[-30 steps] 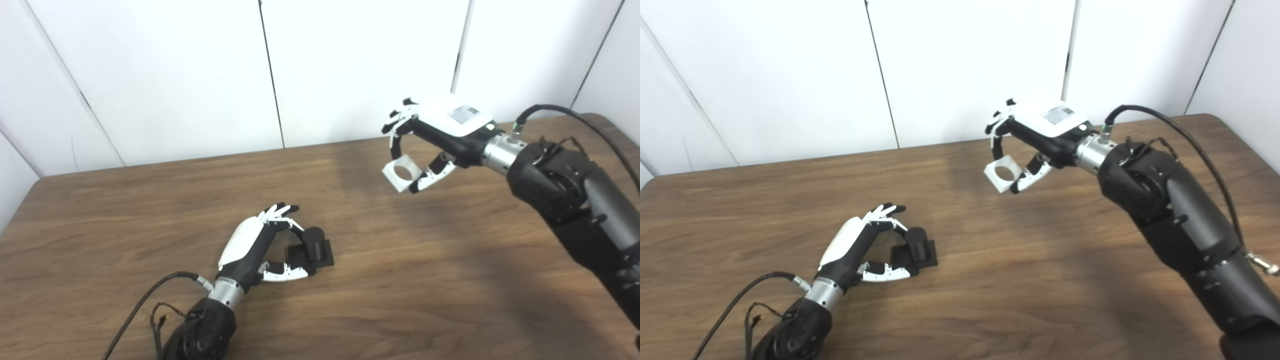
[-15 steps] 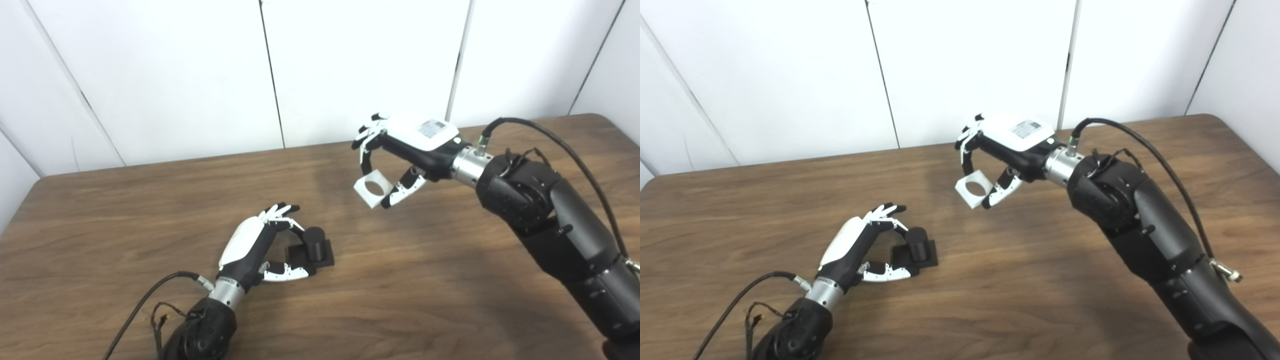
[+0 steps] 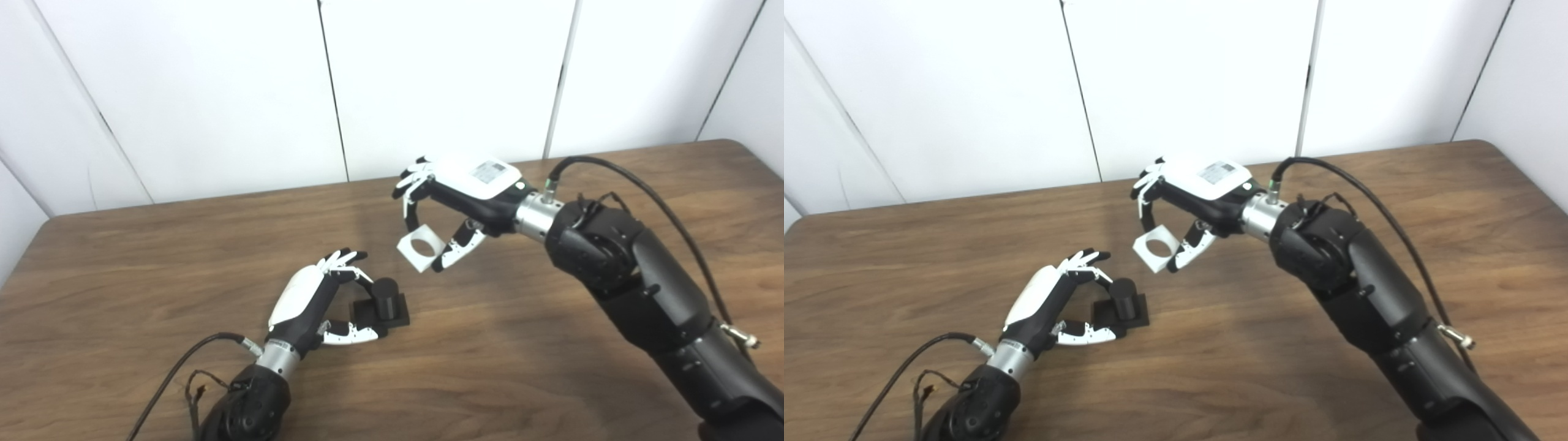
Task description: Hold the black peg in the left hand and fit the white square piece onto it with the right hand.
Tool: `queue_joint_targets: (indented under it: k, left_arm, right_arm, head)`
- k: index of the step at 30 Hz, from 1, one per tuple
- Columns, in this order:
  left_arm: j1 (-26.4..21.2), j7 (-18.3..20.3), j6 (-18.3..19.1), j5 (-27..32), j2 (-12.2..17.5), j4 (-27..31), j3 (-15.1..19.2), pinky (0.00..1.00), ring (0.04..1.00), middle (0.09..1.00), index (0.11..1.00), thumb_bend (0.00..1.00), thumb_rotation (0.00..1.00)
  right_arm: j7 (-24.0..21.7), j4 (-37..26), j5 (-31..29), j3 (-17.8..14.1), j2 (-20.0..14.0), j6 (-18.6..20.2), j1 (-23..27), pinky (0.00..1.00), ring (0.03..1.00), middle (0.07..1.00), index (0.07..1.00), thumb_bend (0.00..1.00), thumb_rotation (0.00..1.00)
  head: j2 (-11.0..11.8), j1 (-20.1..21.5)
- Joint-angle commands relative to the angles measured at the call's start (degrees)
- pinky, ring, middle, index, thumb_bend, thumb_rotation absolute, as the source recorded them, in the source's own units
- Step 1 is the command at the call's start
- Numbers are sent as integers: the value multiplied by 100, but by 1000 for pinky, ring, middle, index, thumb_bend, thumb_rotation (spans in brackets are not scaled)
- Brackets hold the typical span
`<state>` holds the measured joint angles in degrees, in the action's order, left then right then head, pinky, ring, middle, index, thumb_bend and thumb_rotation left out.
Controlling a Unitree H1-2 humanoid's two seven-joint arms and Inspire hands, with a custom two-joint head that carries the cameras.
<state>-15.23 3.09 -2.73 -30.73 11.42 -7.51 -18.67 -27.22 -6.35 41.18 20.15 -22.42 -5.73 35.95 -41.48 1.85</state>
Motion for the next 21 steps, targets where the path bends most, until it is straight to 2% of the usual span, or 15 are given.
queue_joint_targets:
  k: [1, 9, 21]
  left_arm:
    - [-31, 69, 89, -178, 42, -146, -82, 1000, 981, 917, 489, 522, 71]
    - [-7, 101, 212, -199, 13, -76, -95, 1000, 985, 918, 489, 522, 70]
    - [11, 28, 148, -203, -9, -99, -99, 1000, 976, 912, 488, 522, 69]
  right_arm:
    - [14, -102, 24, -19, 65, 5, 346, 959, 899, 807, 480, 520, 144]
    - [13, -11, 58, 80, 287, -32, 332, 961, 896, 797, 480, 522, 143]
    - [-42, 25, 71, 168, 458, -36, 304, 979, 899, 800, 480, 522, 144]
  head:
    - [-5, 10]
    - [-14, 0]
    - [-45, -51]
